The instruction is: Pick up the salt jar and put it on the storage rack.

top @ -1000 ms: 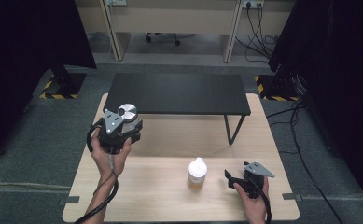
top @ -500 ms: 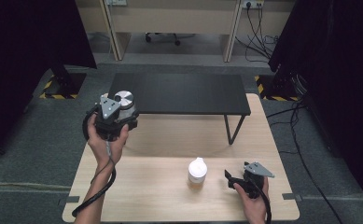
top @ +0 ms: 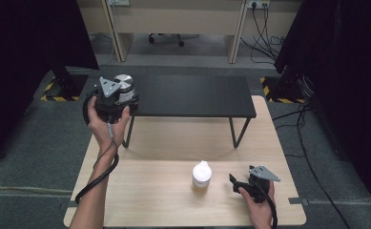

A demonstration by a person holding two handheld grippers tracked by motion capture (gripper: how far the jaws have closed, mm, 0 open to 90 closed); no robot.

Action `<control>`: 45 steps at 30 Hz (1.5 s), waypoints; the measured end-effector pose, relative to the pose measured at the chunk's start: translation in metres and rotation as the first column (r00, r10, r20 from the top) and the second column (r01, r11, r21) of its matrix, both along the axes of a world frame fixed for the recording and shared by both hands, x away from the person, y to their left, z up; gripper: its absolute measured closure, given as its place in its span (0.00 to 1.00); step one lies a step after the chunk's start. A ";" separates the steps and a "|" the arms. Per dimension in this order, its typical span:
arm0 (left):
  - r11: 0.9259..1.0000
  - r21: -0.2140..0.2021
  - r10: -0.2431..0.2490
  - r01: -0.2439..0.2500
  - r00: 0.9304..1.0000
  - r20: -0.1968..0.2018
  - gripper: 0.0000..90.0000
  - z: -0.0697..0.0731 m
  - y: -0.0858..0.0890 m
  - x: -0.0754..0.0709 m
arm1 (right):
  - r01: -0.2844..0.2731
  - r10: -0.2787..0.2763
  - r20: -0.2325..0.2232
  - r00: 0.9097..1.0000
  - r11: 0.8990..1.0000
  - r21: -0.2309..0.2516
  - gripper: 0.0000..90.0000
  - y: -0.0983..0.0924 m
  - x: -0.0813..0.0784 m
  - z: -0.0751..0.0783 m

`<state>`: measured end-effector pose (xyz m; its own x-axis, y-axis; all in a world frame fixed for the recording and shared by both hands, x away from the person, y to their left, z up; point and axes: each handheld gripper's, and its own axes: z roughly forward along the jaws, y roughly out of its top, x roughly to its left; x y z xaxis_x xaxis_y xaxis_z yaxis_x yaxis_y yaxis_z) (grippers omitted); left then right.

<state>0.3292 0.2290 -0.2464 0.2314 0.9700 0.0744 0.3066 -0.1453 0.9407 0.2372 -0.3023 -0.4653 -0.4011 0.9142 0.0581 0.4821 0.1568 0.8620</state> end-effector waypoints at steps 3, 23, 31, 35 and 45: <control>1.000 -0.005 0.005 -0.005 1.000 -0.004 0.35 -0.002 -0.001 0.006 | -0.001 0.001 -0.001 1.000 1.000 0.002 0.08 0.000 0.000 0.000; 0.999 -0.016 0.046 -0.047 0.998 -0.053 0.35 -0.022 -0.005 0.040 | -0.011 0.011 0.001 1.000 1.000 -0.004 0.08 0.000 0.000 0.000; 0.997 -0.055 0.047 -0.051 0.997 -0.067 0.35 -0.023 -0.001 0.046 | -0.010 0.010 0.003 1.000 1.000 -0.005 0.08 0.000 0.000 0.000; 0.996 -0.076 0.041 -0.046 0.997 -0.064 0.35 -0.025 0.003 0.046 | -0.011 0.011 0.001 1.000 1.000 -0.005 0.08 0.000 0.000 0.000; 0.996 -0.082 0.028 -0.033 0.998 -0.063 0.34 -0.026 0.007 0.047 | -0.012 0.012 0.003 1.000 1.000 -0.009 0.08 0.001 0.000 0.000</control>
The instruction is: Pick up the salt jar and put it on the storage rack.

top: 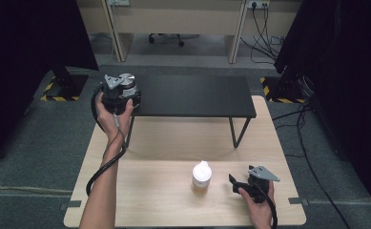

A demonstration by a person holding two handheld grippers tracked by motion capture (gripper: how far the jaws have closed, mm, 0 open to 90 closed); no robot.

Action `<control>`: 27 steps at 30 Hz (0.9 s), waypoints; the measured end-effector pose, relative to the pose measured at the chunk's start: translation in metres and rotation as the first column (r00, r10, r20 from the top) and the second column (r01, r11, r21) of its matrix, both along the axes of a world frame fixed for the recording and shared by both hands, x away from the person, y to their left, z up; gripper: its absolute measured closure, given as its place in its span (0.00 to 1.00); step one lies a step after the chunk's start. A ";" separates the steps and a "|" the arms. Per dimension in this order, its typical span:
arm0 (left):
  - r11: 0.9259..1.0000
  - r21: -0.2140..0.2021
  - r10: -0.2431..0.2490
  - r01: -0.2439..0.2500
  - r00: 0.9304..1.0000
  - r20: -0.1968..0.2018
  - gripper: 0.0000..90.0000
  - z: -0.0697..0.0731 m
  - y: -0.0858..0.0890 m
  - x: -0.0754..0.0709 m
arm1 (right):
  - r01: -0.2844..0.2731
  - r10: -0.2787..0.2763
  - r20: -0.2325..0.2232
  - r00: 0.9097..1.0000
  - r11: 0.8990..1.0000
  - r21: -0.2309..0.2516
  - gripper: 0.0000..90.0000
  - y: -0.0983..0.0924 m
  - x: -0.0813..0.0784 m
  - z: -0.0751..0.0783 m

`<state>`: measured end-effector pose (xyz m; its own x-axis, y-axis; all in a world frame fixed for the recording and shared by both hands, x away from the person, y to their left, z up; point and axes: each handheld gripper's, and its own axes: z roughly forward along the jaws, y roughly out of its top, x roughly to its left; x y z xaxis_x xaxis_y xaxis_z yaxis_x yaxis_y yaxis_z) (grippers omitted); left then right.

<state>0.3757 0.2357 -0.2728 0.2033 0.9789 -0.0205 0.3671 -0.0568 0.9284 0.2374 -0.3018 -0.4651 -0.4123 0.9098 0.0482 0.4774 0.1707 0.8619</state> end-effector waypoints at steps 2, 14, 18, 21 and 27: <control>1.000 0.002 -0.001 0.001 1.000 0.000 0.34 0.000 0.000 0.000 | 0.001 -0.001 0.000 1.000 1.000 0.002 0.08 0.000 0.000 0.000; 1.000 0.002 0.031 -0.031 0.999 0.009 0.09 0.002 0.004 -0.013 | -0.001 0.001 0.001 1.000 1.000 -0.001 0.08 0.000 0.000 0.000; 0.999 0.019 0.035 -0.036 0.999 0.028 0.06 0.003 0.001 -0.021 | 0.000 0.000 0.001 1.000 1.000 0.002 0.08 0.000 0.000 0.000; 0.999 0.021 0.028 -0.029 0.998 0.053 0.04 0.002 0.001 -0.030 | -0.002 0.002 -0.001 1.000 1.000 0.005 0.08 -0.001 0.000 0.000; 1.000 0.024 0.020 -0.021 0.999 0.046 0.05 0.006 0.002 -0.036 | -0.001 0.001 0.001 1.000 1.000 0.002 0.08 0.000 0.000 0.000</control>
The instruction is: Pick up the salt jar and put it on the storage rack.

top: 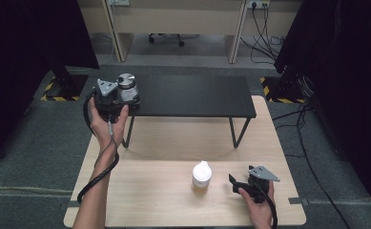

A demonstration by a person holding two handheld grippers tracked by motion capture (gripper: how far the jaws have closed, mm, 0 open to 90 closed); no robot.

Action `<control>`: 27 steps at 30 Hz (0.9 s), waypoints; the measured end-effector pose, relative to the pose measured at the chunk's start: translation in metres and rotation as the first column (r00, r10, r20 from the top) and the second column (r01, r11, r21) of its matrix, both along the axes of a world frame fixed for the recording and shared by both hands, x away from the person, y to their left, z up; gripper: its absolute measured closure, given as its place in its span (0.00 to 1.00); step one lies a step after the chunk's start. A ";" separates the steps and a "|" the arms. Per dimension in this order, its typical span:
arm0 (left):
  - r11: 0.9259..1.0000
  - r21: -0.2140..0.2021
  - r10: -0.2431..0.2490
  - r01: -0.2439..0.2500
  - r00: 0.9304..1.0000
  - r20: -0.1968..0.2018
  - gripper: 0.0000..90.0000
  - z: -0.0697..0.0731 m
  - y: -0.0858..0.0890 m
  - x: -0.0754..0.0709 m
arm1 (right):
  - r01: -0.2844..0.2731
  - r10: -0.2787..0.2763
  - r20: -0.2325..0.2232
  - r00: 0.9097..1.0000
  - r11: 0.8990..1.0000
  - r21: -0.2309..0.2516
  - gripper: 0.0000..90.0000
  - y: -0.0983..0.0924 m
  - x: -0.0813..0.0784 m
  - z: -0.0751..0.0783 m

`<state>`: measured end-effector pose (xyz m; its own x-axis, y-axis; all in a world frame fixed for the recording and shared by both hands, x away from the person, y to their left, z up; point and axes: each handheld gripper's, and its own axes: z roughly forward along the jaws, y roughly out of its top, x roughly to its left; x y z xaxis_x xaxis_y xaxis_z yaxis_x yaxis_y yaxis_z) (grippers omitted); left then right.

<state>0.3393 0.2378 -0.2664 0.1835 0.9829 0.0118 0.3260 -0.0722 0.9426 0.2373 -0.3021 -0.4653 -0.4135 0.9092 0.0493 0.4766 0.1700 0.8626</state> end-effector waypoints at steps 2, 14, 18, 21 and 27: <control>1.000 0.015 0.003 -0.003 1.000 0.007 0.04 0.000 -0.001 -0.003 | 0.000 0.000 0.000 1.000 1.000 0.002 0.08 0.000 0.000 0.000; 0.997 0.067 -0.026 0.025 0.999 0.018 0.05 -0.012 -0.001 -0.027 | -0.003 0.003 0.001 1.000 1.000 -0.001 0.08 0.000 0.000 0.000; 0.996 0.076 -0.041 0.039 0.999 0.032 0.05 -0.018 0.001 -0.036 | -0.003 0.003 0.002 1.000 1.000 -0.004 0.08 0.000 0.000 0.000; 0.995 0.081 -0.054 0.051 0.998 0.029 0.05 -0.022 0.002 -0.041 | -0.003 0.003 0.002 1.000 1.000 -0.004 0.08 0.000 0.000 0.000; 0.990 0.112 -0.086 0.084 0.996 0.012 0.05 -0.038 0.001 -0.051 | -0.004 0.004 0.004 1.000 1.000 -0.005 0.08 0.000 0.000 0.000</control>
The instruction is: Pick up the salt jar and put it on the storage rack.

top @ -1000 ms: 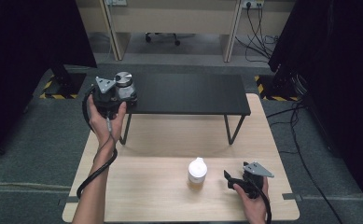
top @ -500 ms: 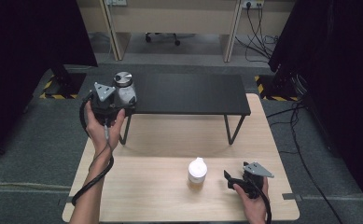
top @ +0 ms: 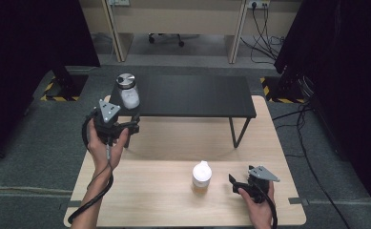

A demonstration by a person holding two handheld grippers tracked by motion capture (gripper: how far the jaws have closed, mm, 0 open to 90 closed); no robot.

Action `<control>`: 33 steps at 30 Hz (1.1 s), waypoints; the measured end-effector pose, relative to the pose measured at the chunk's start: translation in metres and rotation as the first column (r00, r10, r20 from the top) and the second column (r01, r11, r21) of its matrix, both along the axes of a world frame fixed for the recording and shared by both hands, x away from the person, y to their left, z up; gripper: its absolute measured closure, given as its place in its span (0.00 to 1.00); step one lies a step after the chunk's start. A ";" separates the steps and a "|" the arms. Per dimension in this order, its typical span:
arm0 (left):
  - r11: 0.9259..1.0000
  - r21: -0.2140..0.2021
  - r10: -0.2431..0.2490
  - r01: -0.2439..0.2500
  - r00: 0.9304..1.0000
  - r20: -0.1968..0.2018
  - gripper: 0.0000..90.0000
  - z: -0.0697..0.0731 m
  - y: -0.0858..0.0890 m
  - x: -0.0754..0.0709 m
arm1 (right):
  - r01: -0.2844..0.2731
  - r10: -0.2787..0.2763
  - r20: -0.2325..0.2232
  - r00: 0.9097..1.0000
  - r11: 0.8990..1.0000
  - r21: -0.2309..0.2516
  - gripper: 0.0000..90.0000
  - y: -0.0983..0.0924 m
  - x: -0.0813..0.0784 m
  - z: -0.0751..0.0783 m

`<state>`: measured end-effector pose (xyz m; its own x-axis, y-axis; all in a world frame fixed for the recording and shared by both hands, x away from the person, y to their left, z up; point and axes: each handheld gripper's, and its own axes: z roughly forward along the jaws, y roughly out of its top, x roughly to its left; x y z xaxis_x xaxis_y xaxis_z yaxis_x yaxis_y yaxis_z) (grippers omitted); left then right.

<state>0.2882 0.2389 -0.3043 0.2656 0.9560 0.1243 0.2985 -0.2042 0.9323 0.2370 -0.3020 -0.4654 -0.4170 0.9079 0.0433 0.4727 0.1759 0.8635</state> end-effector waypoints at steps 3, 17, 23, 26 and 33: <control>1.000 -0.007 -0.003 0.003 1.000 -0.003 0.05 -0.011 0.002 -0.003 | 0.000 0.000 0.001 1.000 1.000 0.000 0.08 0.000 0.000 0.000; 1.000 0.000 -0.028 0.028 1.000 0.014 0.05 -0.032 -0.007 -0.017 | -0.001 0.001 0.001 1.000 1.000 0.001 0.08 0.000 0.000 0.000; 0.999 0.008 -0.037 0.037 0.999 0.005 0.05 -0.048 -0.012 -0.023 | -0.001 0.001 0.000 1.000 1.000 0.002 0.08 0.000 0.000 0.000; 0.999 -0.003 -0.043 0.043 0.999 -0.005 0.05 -0.059 -0.011 -0.026 | -0.001 0.001 0.002 1.000 1.000 0.000 0.08 0.000 0.000 0.000; 0.998 -0.012 -0.054 0.054 0.998 -0.025 0.06 -0.082 -0.013 -0.033 | -0.002 0.002 0.003 1.000 1.000 -0.003 0.08 0.000 0.000 0.000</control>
